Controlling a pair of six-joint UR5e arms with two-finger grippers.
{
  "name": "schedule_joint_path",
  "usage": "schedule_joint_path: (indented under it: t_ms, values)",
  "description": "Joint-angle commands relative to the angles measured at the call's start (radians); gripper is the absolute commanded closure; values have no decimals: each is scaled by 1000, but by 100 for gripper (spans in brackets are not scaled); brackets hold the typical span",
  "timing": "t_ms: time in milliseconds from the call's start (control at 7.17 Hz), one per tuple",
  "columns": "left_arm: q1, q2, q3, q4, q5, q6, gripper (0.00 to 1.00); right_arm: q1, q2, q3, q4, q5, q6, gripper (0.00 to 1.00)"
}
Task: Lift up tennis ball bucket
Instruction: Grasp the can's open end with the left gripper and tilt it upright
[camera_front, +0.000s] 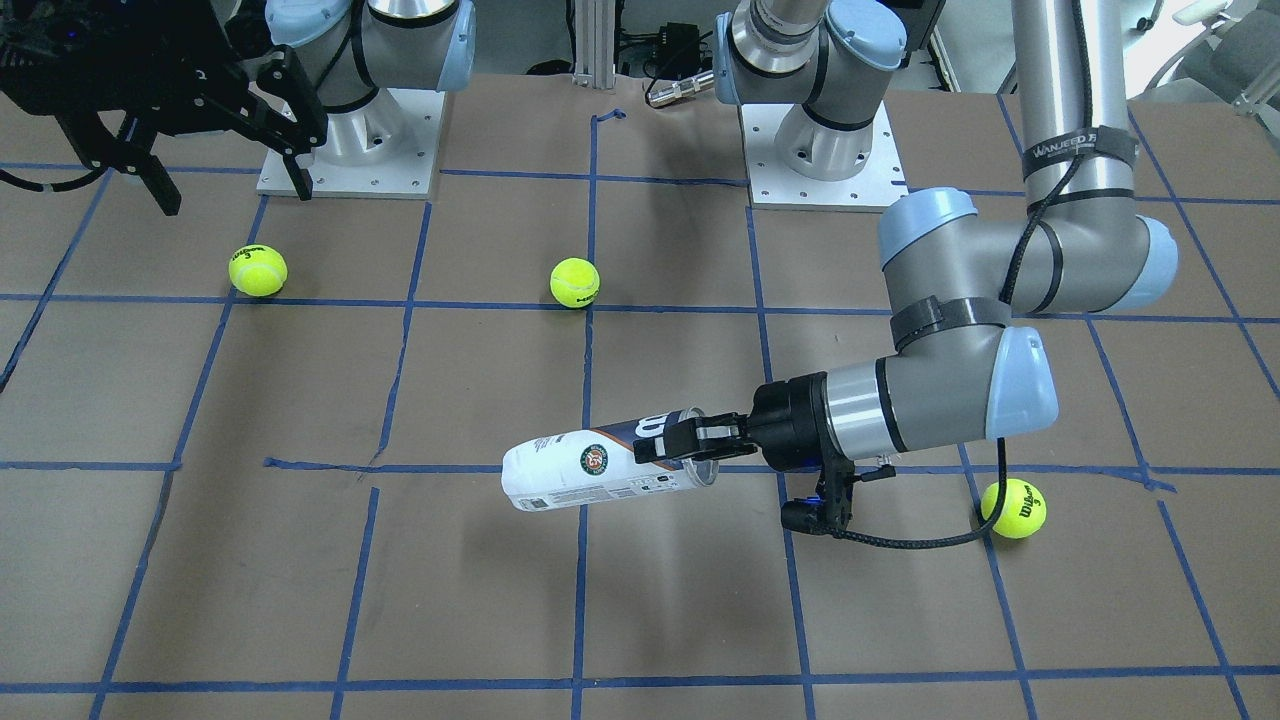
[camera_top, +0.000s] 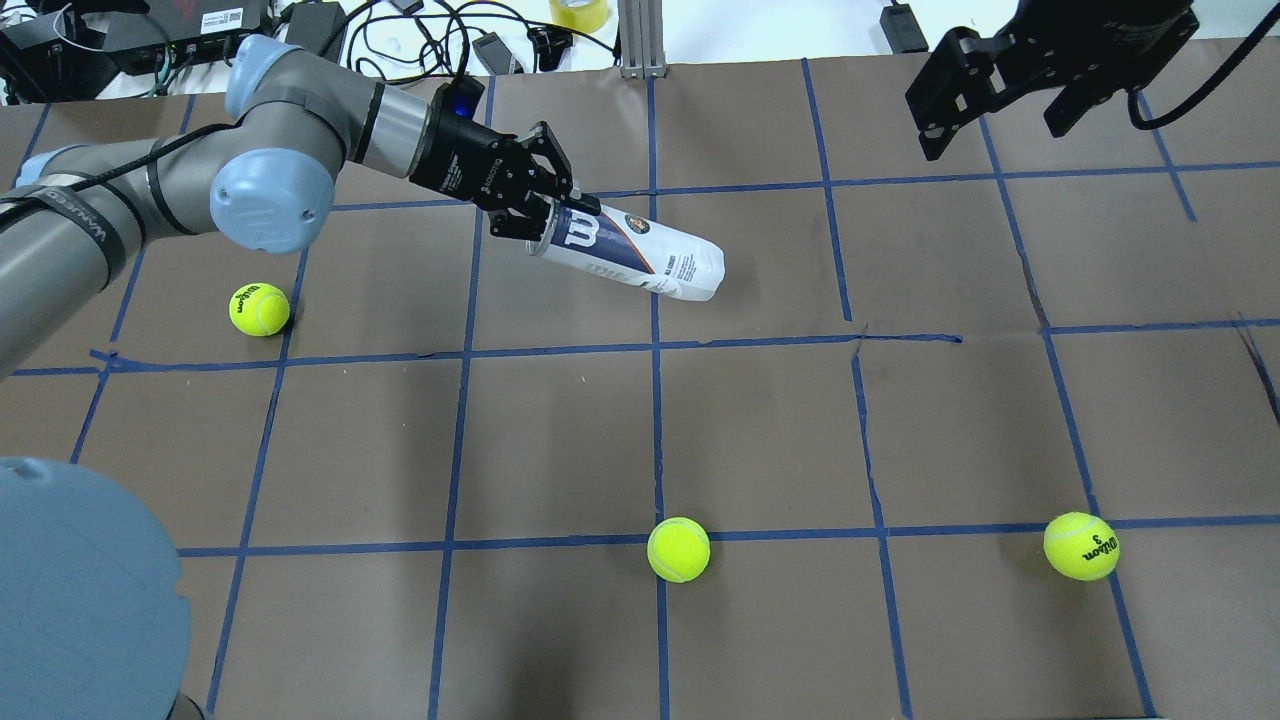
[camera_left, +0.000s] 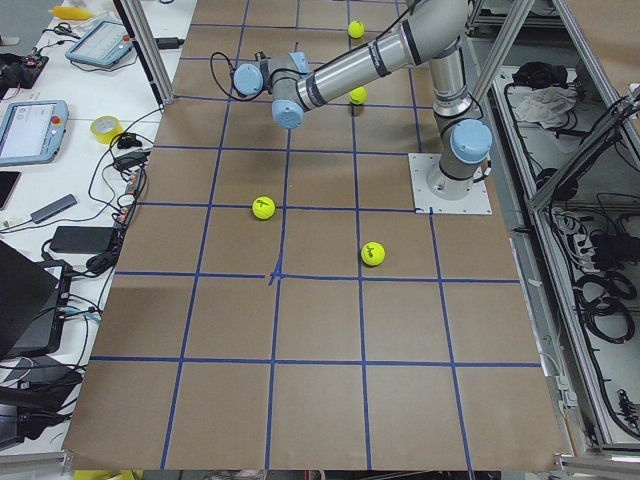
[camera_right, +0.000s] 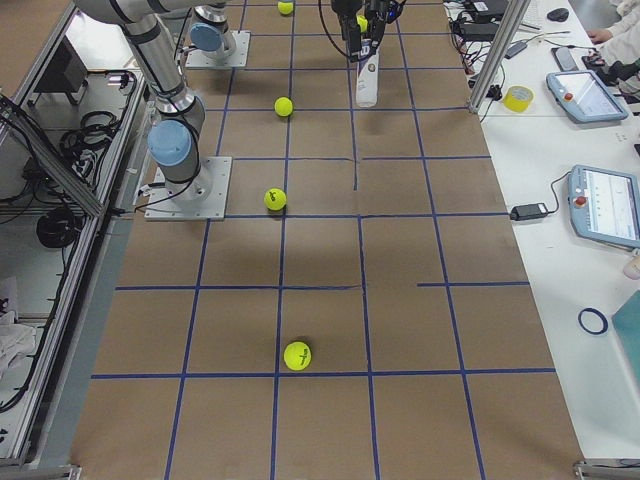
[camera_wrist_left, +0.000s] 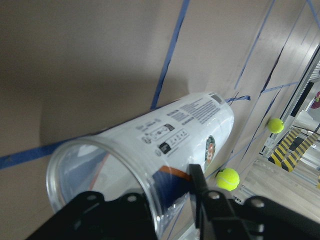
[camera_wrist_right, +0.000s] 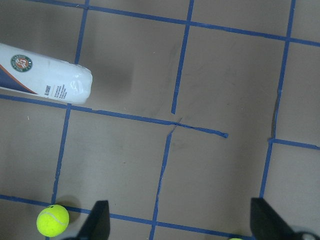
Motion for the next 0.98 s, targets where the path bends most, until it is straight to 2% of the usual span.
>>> schedule_joint_path:
  t_ms: [0,279,418,697,836]
  values:
    - [-35,59,75,46,130,4,100,-4,-2,1,3,-7,1,0]
    - [-117,41,226,31,543,-5,100,-4,1,6,-5,-7,1,0]
    - [-151,25,294,24,676,2,100,-4,1,6,-2,-7,1,0]
    - [-237,-27,360,-3,925,124,100,-4,4,7,-6,-7,1,0]
    - [-253,-59,371,-34,940,143,100,-6,9,16,0,-7,1,0]
